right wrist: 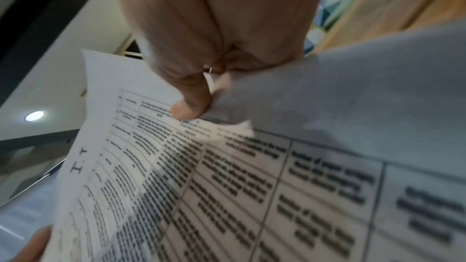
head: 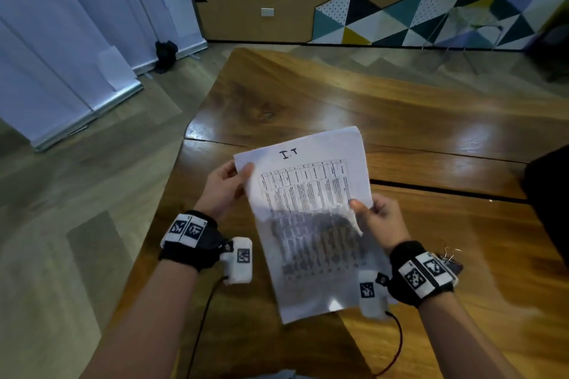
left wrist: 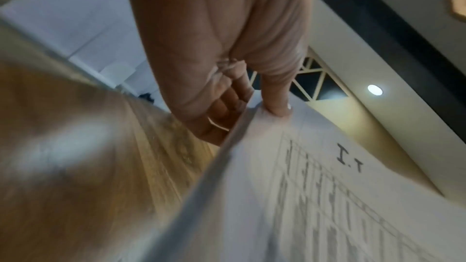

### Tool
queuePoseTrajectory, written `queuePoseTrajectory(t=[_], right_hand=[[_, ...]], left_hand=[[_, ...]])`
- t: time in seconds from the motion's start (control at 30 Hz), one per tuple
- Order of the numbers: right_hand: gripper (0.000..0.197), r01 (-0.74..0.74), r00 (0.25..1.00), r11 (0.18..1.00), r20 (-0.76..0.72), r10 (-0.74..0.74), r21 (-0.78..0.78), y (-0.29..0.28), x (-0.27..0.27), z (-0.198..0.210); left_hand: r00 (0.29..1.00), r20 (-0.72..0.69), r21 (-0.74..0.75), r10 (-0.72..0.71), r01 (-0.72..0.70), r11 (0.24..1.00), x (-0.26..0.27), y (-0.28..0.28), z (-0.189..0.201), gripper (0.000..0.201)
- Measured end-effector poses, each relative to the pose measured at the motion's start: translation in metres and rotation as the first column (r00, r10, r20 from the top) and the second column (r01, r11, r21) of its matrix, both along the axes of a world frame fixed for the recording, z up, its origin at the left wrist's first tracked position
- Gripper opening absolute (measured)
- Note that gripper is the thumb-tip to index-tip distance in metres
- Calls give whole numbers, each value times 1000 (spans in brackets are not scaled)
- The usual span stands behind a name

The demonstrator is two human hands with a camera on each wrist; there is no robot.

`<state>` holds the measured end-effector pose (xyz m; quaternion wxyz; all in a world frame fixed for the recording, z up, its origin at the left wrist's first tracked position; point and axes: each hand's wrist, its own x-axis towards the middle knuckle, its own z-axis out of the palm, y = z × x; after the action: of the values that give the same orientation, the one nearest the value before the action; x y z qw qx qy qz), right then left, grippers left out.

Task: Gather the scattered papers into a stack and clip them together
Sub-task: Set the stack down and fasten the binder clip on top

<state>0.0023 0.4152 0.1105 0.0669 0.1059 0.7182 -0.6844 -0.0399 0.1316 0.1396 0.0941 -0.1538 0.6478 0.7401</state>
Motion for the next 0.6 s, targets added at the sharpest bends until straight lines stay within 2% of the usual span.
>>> queuePoseTrajectory(t=[0.1,0.17,0.23,0.33,0.43,0.47,0.57,0.6], right_hand=[[25,-149,980,989,131,150,-13,-5,5,-19],[21,-202,959,978,194,207,-43,-7,7,-28],[20,-166,960,982,212,182,-92,-9,8,-38],[15,-101,965,992,235,115,-71,-13,11,-49],[9,-76,950,997,302,82,-31,-15,15,-64],[10,-63,944,998,323,61,-5,-15,16,-69],[33,-32,927,998,375,9,54,-15,19,-87],[35,-38,921,997,388,10,64,-14,21,-90]], left_hand=[[996,65,40,-60,57,998,7,18,-3,23],[993,76,42,-93,90,995,10,25,-9,24],[991,100,14,-90,89,996,14,27,-21,27],[991,125,-64,-53,61,996,19,28,-40,31],[998,48,-194,27,-18,981,23,32,-54,8],[998,27,-264,52,-43,964,22,33,-60,9],[999,42,-393,34,-15,920,26,34,-84,14],[999,46,-426,6,15,905,28,36,-89,16]])
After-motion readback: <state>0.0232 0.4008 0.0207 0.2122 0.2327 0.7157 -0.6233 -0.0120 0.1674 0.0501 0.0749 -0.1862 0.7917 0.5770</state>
